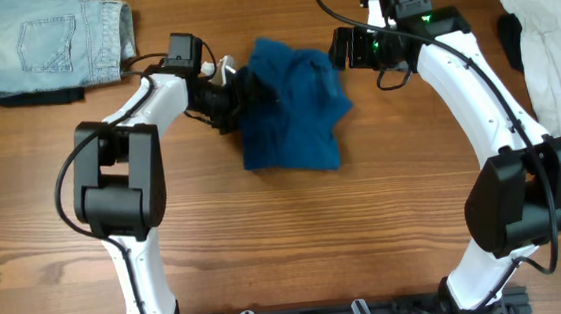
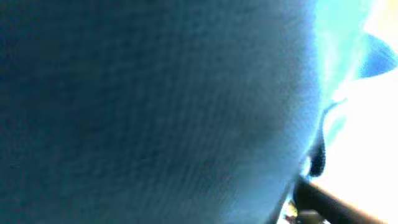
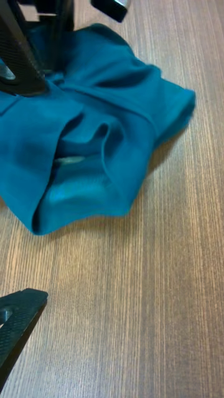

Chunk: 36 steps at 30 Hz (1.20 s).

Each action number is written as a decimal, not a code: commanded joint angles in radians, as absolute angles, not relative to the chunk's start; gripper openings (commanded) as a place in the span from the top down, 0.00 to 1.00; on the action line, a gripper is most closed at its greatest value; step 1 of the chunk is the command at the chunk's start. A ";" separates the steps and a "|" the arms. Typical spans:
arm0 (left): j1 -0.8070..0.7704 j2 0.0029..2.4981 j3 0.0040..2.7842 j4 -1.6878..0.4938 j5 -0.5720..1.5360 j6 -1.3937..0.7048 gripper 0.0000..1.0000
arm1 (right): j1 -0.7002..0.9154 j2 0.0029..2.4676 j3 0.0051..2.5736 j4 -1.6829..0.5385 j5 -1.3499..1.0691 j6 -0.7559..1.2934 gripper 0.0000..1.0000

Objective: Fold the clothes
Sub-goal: 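Carry the teal shirt bundle up-left with the left gripper onto the denim pile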

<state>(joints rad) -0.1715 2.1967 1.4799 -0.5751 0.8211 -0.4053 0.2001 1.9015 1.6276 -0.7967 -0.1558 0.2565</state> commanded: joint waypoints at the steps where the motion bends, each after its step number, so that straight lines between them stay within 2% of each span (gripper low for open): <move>1: -0.178 2.248 1.470 -0.532 0.757 -0.409 0.72 | 0.198 1.876 1.647 -0.798 -0.154 0.238 0.01; 2: -0.178 2.248 1.470 -0.521 0.746 -0.409 0.83 | 0.197 1.876 1.647 -0.798 -0.150 0.238 0.01; 4: -0.178 2.248 1.470 -0.497 0.719 -0.409 0.96 | 0.198 1.876 1.647 -0.798 -0.141 0.237 0.01; 11: -0.147 2.248 1.478 -0.444 0.599 -0.391 0.96 | 0.197 1.876 1.647 -0.801 -0.120 0.236 0.00; 13: -0.126 2.248 1.494 -0.442 0.596 -0.329 0.96 | 0.197 1.876 1.647 -0.801 -0.120 0.236 0.01; 22: -0.003 2.248 1.740 -0.614 0.514 -0.141 0.96 | 0.197 1.876 1.647 -0.798 -0.102 0.237 0.00; 36: 0.112 2.248 1.897 -0.613 0.274 0.040 0.96 | 0.197 1.876 1.647 -0.809 -0.078 0.237 0.01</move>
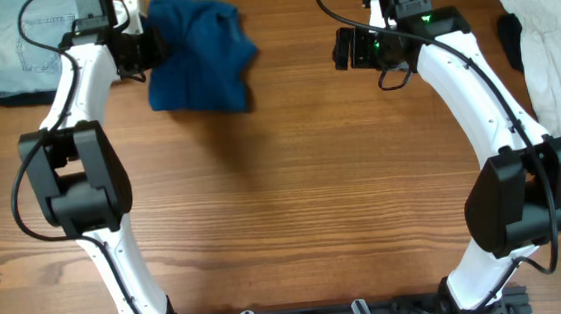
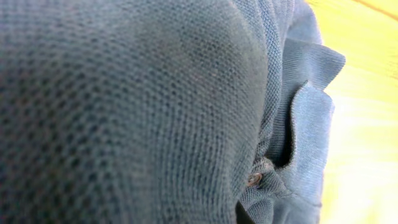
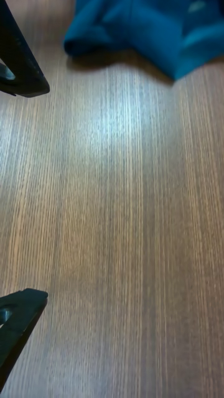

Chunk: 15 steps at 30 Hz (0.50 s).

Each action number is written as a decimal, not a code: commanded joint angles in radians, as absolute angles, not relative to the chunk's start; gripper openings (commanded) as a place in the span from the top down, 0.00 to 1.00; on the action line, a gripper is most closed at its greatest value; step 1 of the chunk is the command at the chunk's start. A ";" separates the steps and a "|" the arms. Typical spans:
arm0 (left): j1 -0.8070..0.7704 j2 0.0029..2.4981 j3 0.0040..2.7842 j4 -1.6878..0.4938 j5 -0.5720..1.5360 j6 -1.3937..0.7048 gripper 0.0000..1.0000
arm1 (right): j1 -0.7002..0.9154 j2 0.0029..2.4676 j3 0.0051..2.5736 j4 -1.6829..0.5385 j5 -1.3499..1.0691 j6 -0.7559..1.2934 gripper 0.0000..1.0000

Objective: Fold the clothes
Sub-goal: 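Carry the teal shirt bundle up-left with the left gripper onto the denim pile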

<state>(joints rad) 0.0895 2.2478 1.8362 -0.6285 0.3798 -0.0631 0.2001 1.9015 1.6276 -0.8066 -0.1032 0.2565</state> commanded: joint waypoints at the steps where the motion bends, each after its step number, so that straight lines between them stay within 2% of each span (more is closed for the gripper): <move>1: 0.116 2.248 1.905 -0.612 0.265 0.053 0.96 | 0.197 1.876 1.647 -0.809 -0.078 0.239 0.00; 15: 0.140 2.248 2.081 -0.585 0.053 0.237 0.96 | 0.197 1.876 1.647 -0.809 -0.078 0.247 0.01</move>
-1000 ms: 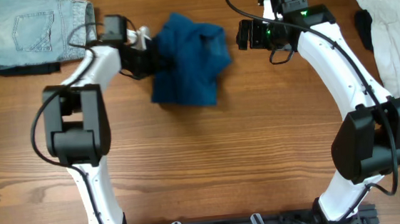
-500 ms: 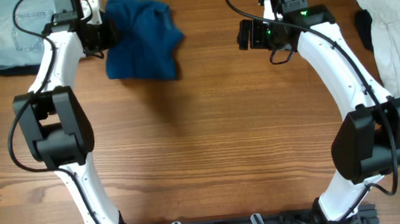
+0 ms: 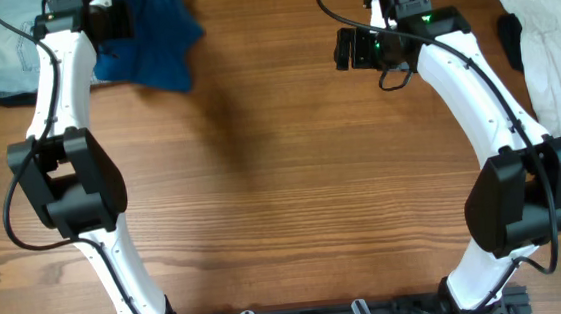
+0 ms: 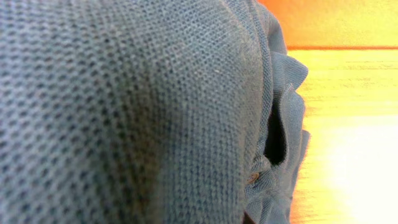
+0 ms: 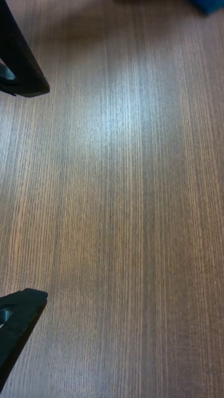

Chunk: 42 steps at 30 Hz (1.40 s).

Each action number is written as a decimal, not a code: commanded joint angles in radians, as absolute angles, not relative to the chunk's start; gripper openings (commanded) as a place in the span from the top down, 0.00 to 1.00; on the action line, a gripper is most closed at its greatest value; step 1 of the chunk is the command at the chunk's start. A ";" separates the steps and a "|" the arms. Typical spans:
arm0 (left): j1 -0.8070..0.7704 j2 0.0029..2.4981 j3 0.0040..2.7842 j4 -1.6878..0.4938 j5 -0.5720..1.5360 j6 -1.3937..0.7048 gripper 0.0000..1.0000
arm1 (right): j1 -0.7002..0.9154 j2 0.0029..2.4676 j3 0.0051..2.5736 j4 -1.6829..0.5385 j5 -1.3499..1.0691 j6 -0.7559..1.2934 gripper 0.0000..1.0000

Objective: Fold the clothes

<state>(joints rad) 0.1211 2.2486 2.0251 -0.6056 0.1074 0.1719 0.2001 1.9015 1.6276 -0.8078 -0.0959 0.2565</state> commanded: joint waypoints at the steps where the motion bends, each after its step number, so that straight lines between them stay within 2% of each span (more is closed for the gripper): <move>1: 0.146 2.248 2.081 -0.578 0.046 0.237 0.96 | 0.197 1.876 1.647 -0.809 -0.076 0.247 0.01; 13: 0.206 2.248 2.082 -0.551 0.031 0.254 0.96 | 0.197 1.876 1.647 -0.809 -0.056 0.277 0.00; 26: 0.206 2.246 2.146 -0.543 -0.096 0.263 0.96 | 0.197 1.876 1.647 -0.820 -0.044 0.277 0.00; 42: 0.247 2.255 2.178 -0.577 -0.105 0.265 0.94 | 0.197 1.876 1.647 -0.825 -0.023 0.276 0.00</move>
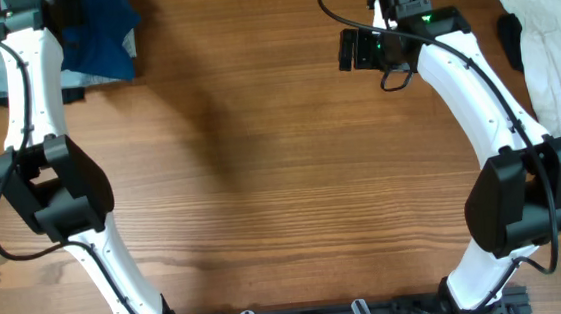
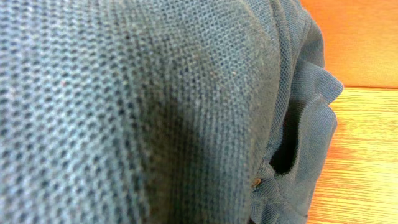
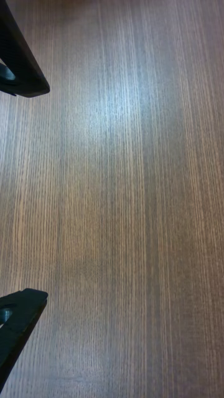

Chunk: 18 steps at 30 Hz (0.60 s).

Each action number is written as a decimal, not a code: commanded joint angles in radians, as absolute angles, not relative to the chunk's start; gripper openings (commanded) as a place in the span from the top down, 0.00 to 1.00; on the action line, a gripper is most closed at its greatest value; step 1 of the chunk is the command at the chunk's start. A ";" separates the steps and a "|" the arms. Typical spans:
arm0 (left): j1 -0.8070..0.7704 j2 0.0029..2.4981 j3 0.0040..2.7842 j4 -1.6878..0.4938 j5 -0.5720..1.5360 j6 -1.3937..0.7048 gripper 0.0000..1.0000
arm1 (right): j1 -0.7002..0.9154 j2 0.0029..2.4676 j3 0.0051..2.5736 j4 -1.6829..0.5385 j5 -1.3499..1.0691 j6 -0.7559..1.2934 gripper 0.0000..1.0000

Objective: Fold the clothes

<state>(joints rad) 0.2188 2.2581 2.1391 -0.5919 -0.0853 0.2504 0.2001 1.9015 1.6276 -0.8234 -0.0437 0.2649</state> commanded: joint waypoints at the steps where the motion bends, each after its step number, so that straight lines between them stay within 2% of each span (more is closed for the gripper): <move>1: 0.253 2.262 2.178 -0.577 -0.105 0.266 0.93 | 0.197 1.876 1.647 -0.825 -0.022 0.276 0.01; 7: 0.298 2.289 2.178 -0.556 -0.095 0.285 0.93 | 0.197 1.876 1.647 -0.827 -0.023 0.277 0.00; 12: 0.343 2.300 2.178 -0.505 -0.010 0.285 0.85 | 0.197 1.876 1.647 -0.832 -0.023 0.277 0.00; 17: 0.383 2.336 2.178 -0.422 0.013 0.284 0.86 | 0.197 1.876 1.647 -0.838 -0.026 0.276 0.01; 18: 0.389 2.344 2.178 -0.404 0.014 0.284 0.89 | 0.197 1.876 1.647 -0.837 -0.026 0.277 0.00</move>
<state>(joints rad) 0.3588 2.3230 2.1391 -0.4637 -0.0120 0.2722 0.2001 1.9015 1.6276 -0.8318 -0.0437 0.2649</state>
